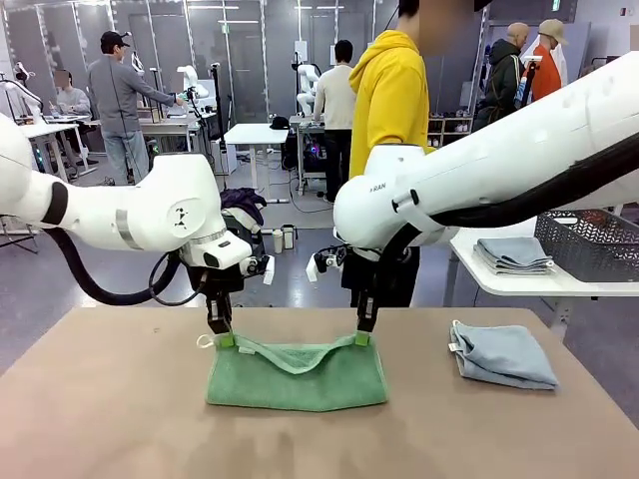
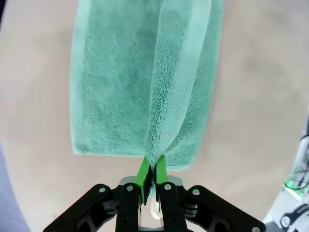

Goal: Fold the towels and place them in the basket.
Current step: When a person lays out a Towel with hook on the table, fold it in half twice.

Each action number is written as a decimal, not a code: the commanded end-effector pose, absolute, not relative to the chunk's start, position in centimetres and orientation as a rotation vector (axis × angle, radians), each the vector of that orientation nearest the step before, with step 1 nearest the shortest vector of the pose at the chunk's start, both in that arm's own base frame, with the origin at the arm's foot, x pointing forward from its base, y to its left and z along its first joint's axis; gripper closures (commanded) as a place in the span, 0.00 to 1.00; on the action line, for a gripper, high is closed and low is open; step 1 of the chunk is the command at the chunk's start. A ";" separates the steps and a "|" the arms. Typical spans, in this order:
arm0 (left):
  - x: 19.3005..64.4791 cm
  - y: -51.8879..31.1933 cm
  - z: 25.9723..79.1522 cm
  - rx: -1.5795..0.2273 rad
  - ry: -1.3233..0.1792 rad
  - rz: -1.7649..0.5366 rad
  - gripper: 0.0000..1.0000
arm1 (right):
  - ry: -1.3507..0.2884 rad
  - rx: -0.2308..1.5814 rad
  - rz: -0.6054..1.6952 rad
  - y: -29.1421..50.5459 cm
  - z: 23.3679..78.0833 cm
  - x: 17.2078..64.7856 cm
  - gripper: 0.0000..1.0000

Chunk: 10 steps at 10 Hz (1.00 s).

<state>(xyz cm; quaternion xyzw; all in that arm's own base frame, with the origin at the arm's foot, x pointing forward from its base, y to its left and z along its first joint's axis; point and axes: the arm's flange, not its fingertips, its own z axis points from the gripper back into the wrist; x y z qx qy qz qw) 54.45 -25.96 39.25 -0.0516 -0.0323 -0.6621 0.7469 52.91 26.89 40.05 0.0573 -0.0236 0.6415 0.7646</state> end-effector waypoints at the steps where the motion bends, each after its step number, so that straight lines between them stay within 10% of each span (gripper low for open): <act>1: 56.4 -26.3 38.4 -0.109 -0.005 -1.413 0.93 | -0.059 0.073 1.349 27.8 38.7 55.0 0.96; 10: 59.3 -24.8 34.6 -0.059 -0.008 -1.365 0.93 | -0.051 0.092 1.285 25.8 33.7 59.0 0.96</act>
